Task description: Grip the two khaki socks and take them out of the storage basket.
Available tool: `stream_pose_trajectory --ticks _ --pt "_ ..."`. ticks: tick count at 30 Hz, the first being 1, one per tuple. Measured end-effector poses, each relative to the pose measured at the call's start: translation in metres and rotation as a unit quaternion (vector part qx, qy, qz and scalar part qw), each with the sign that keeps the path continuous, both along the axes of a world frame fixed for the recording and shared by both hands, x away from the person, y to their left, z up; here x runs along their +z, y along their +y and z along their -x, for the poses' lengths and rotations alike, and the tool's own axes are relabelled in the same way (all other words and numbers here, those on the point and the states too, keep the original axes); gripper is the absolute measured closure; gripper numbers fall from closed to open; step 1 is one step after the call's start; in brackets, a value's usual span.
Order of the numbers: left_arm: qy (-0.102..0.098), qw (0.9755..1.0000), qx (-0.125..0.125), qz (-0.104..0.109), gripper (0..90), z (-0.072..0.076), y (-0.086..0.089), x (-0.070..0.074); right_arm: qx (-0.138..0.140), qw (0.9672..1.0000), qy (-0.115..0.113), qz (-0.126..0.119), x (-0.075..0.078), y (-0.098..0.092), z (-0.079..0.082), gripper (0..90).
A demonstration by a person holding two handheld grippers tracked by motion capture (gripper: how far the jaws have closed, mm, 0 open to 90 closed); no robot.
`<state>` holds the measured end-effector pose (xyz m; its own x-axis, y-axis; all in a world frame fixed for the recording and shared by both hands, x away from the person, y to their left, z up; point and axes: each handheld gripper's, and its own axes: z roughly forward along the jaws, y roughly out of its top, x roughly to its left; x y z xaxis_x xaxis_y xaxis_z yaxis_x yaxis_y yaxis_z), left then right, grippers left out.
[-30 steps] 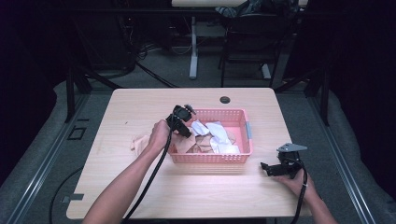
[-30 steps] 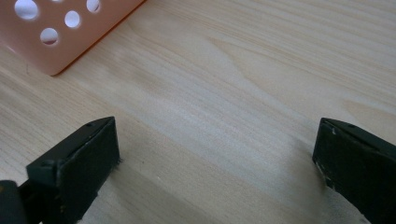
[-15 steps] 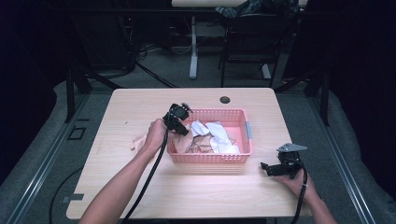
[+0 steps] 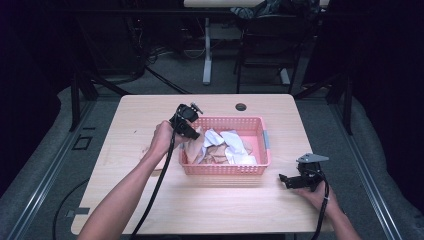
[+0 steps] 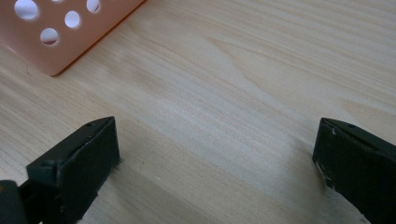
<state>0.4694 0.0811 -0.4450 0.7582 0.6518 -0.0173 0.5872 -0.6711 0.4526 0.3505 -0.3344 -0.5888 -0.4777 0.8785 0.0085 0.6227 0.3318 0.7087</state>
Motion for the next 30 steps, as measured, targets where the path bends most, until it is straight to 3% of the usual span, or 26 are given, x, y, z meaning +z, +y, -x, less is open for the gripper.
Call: stream_pose_trajectory --ticks 13,19,30 --pt "-0.019 0.9998 -0.008 0.0 82.8 -0.003 0.002 0.039 0.001 1.0 0.001 0.003 0.0 0.0 0.0 0.0" --pt "-0.03 0.9995 -0.005 0.011 82.8 -0.003 0.004 0.056 0.0 1.0 0.001 0.003 0.0 0.0 0.0 0.0" --pt "-0.053 0.9982 0.01 0.026 82.8 -0.004 0.027 0.091 0.001 1.0 0.0 0.001 0.0 0.0 0.0 0.0"
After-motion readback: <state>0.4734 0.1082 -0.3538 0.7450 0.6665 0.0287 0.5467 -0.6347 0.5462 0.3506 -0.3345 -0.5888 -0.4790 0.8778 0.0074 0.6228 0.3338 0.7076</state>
